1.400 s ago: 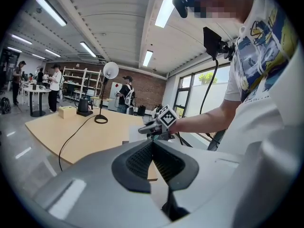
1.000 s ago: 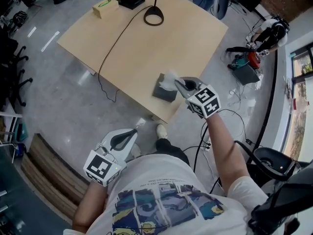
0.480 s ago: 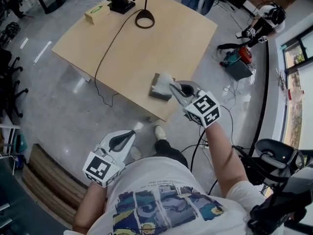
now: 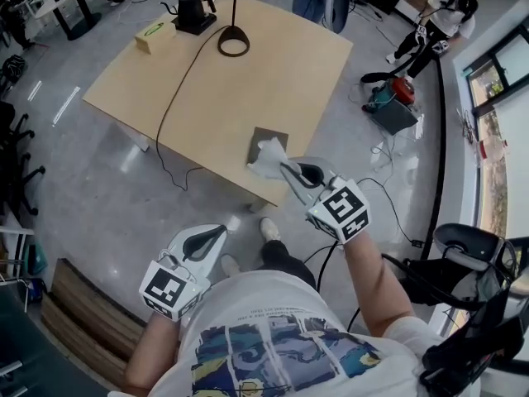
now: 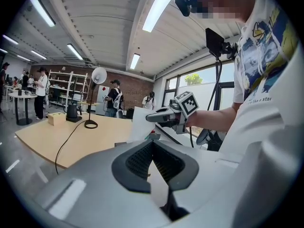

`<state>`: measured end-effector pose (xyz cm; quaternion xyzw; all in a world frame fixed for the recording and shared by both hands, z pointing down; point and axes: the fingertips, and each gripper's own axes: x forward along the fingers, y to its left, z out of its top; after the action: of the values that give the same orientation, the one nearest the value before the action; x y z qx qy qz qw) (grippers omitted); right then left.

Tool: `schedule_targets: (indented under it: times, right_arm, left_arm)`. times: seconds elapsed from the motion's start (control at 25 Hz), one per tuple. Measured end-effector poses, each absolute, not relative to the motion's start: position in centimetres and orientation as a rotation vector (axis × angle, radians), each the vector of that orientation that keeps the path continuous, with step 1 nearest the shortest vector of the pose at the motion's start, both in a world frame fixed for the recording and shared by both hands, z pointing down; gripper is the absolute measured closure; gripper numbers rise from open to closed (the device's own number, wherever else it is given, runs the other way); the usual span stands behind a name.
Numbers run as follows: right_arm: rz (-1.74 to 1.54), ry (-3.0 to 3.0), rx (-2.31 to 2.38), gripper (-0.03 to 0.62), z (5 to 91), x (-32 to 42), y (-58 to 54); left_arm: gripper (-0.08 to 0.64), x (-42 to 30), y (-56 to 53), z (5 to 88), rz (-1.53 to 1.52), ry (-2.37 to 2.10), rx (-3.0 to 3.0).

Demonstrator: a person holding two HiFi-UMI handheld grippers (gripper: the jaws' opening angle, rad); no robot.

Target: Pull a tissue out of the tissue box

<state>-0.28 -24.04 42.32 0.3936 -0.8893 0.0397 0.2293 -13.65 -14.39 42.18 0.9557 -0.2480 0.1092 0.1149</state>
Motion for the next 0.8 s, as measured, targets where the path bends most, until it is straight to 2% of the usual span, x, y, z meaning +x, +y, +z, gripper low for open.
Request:
schedule_targets:
  times: [0.8]
  right_arm:
    - [0.089, -2.475, 1.114, 0.589, 40.6, -2.1, -15.7]
  left_arm:
    - [0.554, -13.5, -12.0, 42.7, 0.347, -0.663, 2.808]
